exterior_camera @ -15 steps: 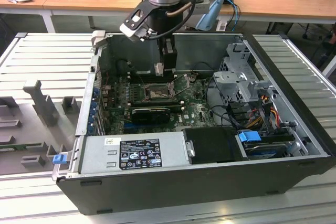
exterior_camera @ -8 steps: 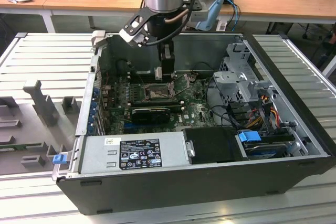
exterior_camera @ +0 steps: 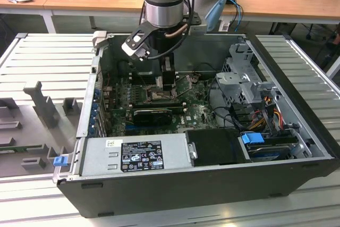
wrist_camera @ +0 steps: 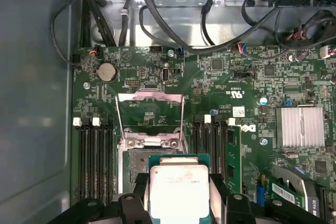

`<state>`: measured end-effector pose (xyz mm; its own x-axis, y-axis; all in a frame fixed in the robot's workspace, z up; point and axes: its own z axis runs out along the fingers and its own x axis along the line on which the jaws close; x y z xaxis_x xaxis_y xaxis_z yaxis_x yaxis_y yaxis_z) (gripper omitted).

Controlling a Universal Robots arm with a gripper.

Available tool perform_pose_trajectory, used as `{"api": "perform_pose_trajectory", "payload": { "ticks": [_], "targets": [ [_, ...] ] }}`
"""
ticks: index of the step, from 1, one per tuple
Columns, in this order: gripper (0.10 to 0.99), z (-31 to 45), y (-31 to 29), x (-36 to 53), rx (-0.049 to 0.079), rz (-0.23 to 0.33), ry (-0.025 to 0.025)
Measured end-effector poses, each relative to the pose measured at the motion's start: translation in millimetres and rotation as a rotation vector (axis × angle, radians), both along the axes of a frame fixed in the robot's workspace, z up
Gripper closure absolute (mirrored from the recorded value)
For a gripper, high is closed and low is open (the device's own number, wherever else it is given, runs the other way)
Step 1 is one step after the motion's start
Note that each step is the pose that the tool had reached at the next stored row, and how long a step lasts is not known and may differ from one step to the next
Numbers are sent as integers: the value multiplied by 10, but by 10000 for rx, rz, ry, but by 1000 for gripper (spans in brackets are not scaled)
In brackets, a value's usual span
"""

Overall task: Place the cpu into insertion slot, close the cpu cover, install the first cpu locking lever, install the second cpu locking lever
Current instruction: 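Place the cpu into insertion slot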

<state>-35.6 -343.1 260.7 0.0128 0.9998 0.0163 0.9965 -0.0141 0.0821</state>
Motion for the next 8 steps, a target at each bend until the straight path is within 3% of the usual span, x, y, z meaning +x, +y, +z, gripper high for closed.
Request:
{"api": "perform_pose_trajectory", "payload": {
  "ticks": [5,8],
  "targets": [
    [545,-119,19,0,1,0,0],
    [545,-211,72,-1,1,0,0]
  ]
}}
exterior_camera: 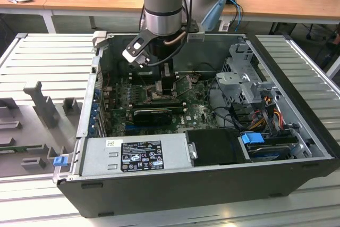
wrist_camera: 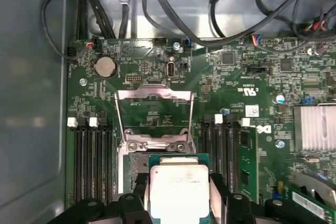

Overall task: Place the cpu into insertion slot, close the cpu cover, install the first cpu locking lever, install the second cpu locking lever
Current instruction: 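Place the cpu into insertion slot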

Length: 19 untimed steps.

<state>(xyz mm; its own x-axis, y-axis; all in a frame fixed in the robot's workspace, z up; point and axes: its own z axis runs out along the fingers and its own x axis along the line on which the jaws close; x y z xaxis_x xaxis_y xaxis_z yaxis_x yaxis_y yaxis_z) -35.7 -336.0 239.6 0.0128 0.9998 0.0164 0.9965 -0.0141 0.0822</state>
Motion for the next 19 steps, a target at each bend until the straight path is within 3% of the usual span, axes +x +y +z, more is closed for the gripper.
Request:
{"api": "perform_pose_trajectory", "payload": {
  "ticks": [9,14,19],
  "targets": [
    [545,-147,78,-55,19,0,0],
    [545,-176,116,-87,30,0,-1],
    [545,-275,150,-98,28,-4,0]
  ]
}}
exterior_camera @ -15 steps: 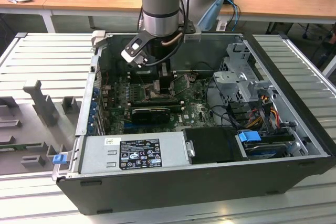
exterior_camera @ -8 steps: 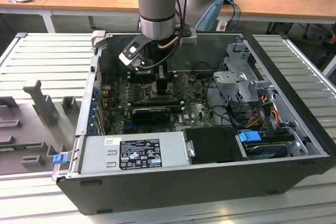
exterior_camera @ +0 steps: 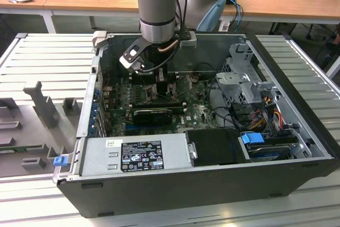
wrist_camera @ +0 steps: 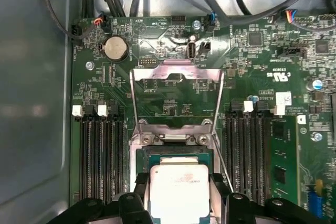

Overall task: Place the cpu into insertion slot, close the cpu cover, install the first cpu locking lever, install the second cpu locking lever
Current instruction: 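Place the cpu into insertion slot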

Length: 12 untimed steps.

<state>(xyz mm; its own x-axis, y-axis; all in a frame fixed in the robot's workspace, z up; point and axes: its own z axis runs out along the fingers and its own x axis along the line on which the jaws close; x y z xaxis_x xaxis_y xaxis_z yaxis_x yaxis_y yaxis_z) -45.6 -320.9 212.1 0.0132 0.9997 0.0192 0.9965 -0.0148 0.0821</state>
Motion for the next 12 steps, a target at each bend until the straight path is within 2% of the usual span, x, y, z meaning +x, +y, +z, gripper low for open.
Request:
{"api": "perform_pose_trajectory", "payload": {
  "ticks": [7,12],
  "targets": [
    [545,-89,20,0,0,-75,-1],
    [545,-111,22,0,1,-74,-1]
  ]
}}
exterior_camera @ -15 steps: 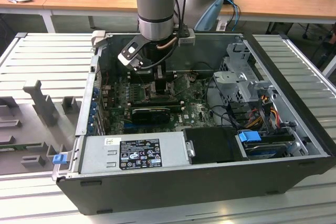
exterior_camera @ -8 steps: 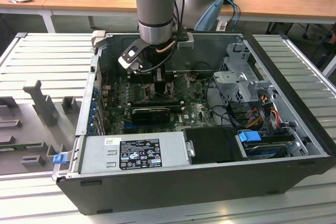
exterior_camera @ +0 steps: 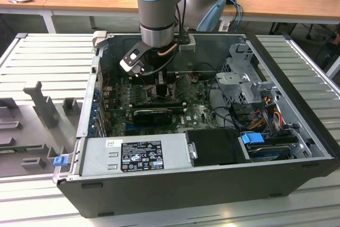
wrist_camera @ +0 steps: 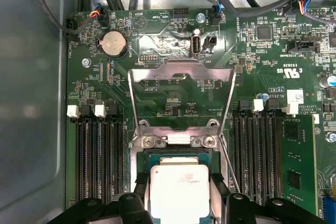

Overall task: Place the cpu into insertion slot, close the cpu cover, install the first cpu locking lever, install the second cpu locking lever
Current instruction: 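Place the cpu into insertion slot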

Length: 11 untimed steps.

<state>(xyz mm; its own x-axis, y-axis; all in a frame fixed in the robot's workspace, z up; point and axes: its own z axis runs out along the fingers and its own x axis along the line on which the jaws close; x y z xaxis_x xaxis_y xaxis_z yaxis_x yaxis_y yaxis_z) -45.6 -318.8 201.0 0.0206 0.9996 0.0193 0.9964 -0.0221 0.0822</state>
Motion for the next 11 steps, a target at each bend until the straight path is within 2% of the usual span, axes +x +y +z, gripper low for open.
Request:
{"api": "perform_pose_trajectory", "payload": {
  "ticks": [11],
  "targets": [
    [533,-6,0,0,-2,0,1]
  ]
}}
